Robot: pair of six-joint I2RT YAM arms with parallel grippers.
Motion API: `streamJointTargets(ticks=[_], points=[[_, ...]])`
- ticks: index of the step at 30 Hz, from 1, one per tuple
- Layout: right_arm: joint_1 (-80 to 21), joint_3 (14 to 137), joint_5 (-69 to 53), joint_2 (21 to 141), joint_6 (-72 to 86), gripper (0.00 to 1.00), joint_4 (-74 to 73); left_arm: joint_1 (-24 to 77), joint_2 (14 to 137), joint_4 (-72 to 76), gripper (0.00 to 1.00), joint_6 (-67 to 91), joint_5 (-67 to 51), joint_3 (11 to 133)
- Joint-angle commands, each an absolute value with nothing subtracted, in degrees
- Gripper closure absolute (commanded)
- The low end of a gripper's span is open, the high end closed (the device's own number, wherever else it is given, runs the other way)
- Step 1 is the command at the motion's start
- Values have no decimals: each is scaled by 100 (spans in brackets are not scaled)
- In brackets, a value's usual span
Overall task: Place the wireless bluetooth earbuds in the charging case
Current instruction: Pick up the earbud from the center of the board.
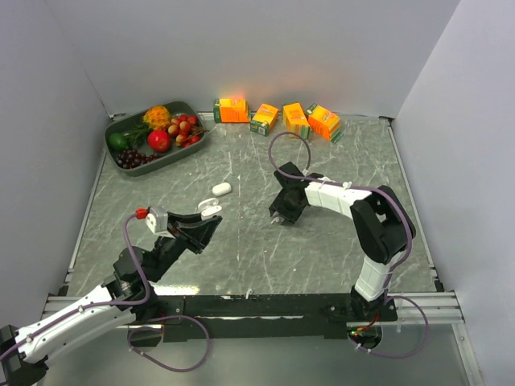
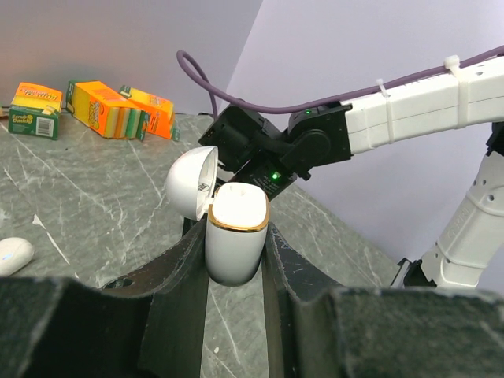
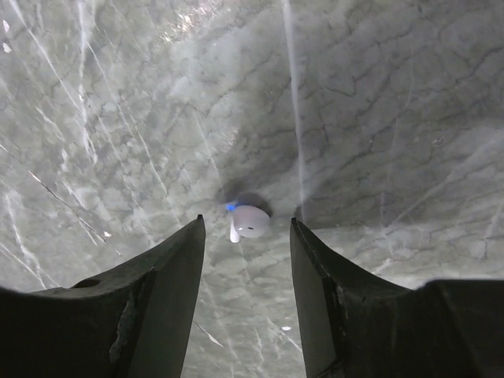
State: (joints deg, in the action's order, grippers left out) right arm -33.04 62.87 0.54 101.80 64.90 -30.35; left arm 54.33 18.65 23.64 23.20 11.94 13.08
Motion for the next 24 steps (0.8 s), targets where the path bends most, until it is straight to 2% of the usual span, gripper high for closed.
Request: streamJointTargets(ticks=[1,18,24], points=[[-3234,6460,35,10415,6636,46,-3023,5502,1749,2479,99,2250,1309,1266],[-3226,6232,-264,10459,6407,70,-2865,5537,1793,2452,99,2276,1354,1274],[-3217,6170,-229,10372,6293,88,-2865,5555,1784,2426,99,2268,1362,1283]])
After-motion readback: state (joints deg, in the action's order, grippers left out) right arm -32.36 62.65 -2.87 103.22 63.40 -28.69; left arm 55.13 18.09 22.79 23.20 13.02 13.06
